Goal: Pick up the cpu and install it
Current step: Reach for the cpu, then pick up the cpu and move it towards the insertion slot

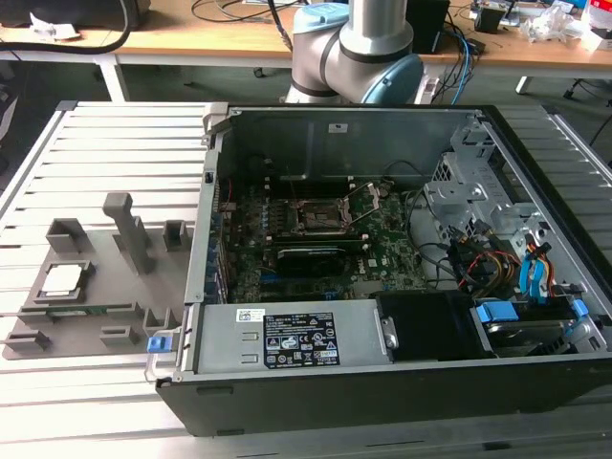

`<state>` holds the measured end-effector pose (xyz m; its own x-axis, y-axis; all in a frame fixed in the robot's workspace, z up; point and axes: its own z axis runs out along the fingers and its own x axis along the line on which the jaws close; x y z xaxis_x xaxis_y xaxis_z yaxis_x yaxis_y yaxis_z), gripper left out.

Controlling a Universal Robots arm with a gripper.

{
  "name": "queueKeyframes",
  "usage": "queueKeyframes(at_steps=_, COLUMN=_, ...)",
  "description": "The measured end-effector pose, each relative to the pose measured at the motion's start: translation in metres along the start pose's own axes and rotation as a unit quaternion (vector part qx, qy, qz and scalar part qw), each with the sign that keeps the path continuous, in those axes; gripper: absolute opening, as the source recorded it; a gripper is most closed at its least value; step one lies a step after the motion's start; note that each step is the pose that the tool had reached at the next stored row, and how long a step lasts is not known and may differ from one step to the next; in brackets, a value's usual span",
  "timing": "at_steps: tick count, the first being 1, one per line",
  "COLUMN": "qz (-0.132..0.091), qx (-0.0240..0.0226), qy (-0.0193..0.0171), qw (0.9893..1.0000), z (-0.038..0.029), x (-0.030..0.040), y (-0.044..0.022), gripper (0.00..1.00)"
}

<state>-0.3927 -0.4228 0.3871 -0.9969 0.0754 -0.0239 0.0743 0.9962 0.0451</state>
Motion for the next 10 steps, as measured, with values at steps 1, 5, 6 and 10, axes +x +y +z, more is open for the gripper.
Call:
queueKeyframes(at_steps=1, qz=0.0, qx=0.0, qy=0.0, qw=1.0, z=0.0, x=0.0001, y=-0.0001, gripper=0.11)
queueKeyframes(at_steps=5, qz=0.0, qx=0.0, qy=0.0, qw=1.0, z=0.0, x=0.0003, y=-0.0001, gripper=0.11)
queueKeyframes(at_steps=6, qz=0.0, qx=0.0, qy=0.0, qw=1.0, z=0.0, x=0.0003, y=-0.0001, gripper=0.11)
queueKeyframes(at_steps=10, qz=0.0, qx=0.0, qy=0.0, qw=1.0, z=0.0, x=0.0004, y=-0.0001, gripper=0.11)
